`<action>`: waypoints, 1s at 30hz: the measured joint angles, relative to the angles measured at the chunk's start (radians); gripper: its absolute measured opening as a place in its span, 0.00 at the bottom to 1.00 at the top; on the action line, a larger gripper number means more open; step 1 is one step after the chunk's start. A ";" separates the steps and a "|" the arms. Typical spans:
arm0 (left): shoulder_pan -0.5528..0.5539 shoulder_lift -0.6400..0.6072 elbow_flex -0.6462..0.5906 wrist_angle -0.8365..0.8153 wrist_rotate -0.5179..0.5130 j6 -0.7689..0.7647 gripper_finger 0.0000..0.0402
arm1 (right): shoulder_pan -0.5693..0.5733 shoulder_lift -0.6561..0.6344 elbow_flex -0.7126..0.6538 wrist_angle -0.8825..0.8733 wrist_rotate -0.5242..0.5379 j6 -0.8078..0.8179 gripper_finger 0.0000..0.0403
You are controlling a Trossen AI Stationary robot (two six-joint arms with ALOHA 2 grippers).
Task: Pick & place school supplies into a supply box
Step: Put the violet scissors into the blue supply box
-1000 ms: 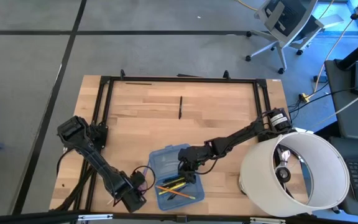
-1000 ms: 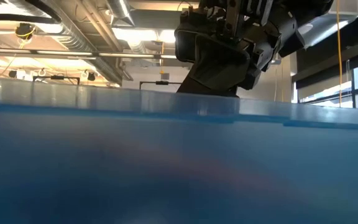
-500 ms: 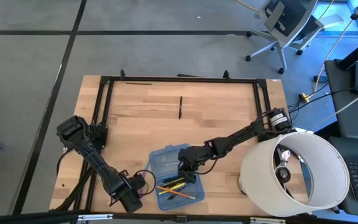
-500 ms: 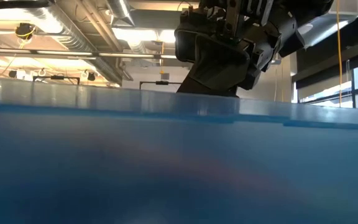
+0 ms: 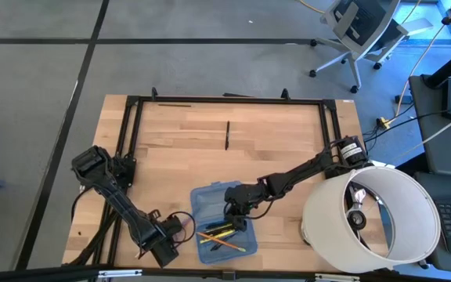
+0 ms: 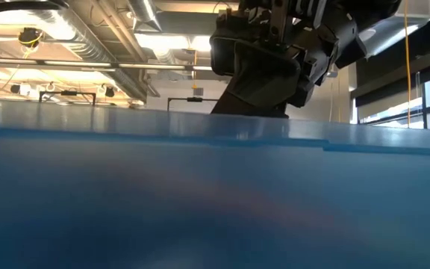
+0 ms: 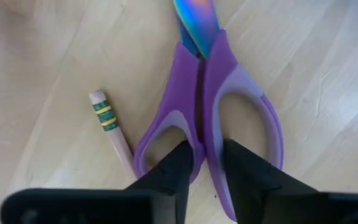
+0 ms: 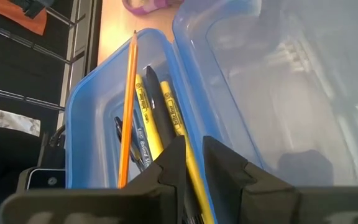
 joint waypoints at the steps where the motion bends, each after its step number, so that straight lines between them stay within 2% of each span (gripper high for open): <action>1: 0.000 0.000 0.000 0.000 0.000 0.005 0.17 | 0.002 0.000 0.000 0.000 0.000 0.000 0.15; 5: 0.000 -0.001 0.000 -0.004 0.000 0.008 0.13 | 0.003 0.000 0.000 0.000 -0.001 0.011 0.15; 17: -0.017 -0.001 0.006 -0.094 0.039 -0.073 0.15 | 0.003 0.000 0.000 0.000 -0.001 0.050 0.15; 25: -0.020 0.009 0.072 -0.349 0.076 -0.100 0.15 | 0.003 0.000 0.000 0.000 0.000 0.050 0.15; 30: -0.019 0.007 0.094 -0.404 0.101 -0.104 0.15 | 0.003 0.000 0.000 0.000 -0.001 0.049 0.15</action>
